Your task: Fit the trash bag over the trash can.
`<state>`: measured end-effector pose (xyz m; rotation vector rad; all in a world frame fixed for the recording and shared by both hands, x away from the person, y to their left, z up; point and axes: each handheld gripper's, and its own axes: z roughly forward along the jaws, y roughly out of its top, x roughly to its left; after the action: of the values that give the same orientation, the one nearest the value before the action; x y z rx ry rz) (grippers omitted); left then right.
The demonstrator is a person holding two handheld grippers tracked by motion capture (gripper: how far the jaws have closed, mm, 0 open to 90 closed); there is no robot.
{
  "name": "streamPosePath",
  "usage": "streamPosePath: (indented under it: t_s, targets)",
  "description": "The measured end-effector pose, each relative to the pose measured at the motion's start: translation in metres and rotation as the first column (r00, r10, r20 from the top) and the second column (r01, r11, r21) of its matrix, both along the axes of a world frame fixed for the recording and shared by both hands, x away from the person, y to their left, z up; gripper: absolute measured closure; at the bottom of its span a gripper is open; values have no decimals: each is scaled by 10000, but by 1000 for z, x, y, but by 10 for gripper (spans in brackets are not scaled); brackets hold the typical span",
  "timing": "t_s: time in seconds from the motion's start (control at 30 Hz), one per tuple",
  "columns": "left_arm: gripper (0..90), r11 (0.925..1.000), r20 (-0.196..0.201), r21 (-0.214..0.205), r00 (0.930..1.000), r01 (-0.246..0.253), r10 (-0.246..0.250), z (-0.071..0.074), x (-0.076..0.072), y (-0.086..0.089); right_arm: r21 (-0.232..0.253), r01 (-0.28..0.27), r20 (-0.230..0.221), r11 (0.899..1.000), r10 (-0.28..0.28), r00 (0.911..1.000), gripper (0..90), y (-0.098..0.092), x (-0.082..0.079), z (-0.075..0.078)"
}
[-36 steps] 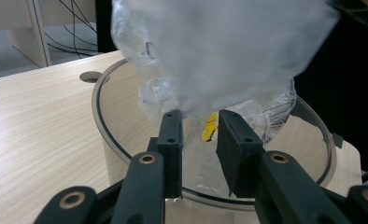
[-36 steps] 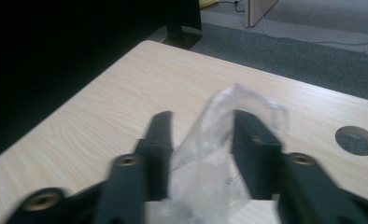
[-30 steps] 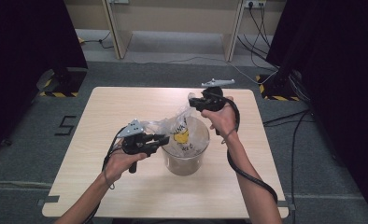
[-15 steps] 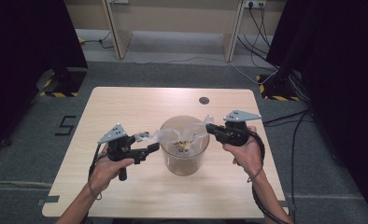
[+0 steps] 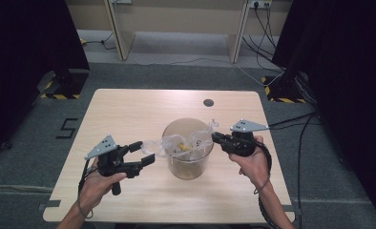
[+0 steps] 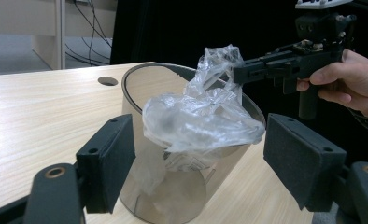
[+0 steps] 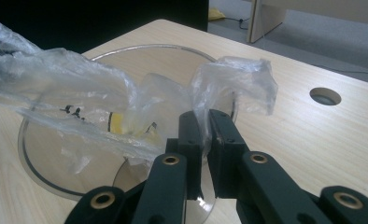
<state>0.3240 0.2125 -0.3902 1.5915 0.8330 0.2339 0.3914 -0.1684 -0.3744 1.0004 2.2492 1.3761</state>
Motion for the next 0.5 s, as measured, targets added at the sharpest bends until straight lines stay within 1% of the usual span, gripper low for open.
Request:
streamPosePath:
  t_s: [0.1, 0.2, 0.27, 0.3, 0.4, 0.43, 0.5]
  targets:
    - [253, 10000, -260, 51, 9997, -16, 18, 3, -1, -2, 13, 0, 9, 10000, 0, 10000, 840, 0, -1, -1]
    - [277, 9994, -613, -322, 9980, 103, -122, 4, 0, -6, -11, -66, 22, 10000, 66, 10000, 836, 2, -3, -2]
    - [289, 9993, -676, -356, 9976, 147, -171, 6, 0, -9, 38, -101, 77, 9999, 101, 9999, 836, 3, -4, -2]
    - [294, 9989, -721, -437, 9972, 186, -217, 7, 0, -11, 82, -102, 119, 9999, 101, 9999, 836, 3, -5, -2]
    - [315, 9981, -827, -543, 9961, 275, -320, 7, -2, -18, 99, -262, 223, 9996, 259, 9994, 835, 5, -8, -1]
    - [333, 9982, -827, -570, 9962, 208, -255, 7, -2, -20, 101, -307, 244, 9995, 304, 9992, 835, 6, -9, -1]
    - [405, 9981, -683, -611, 9977, 7, -49, 5, 1, -21, 110, -408, 262, 9991, 405, 9988, 835, 8, -12, -1]
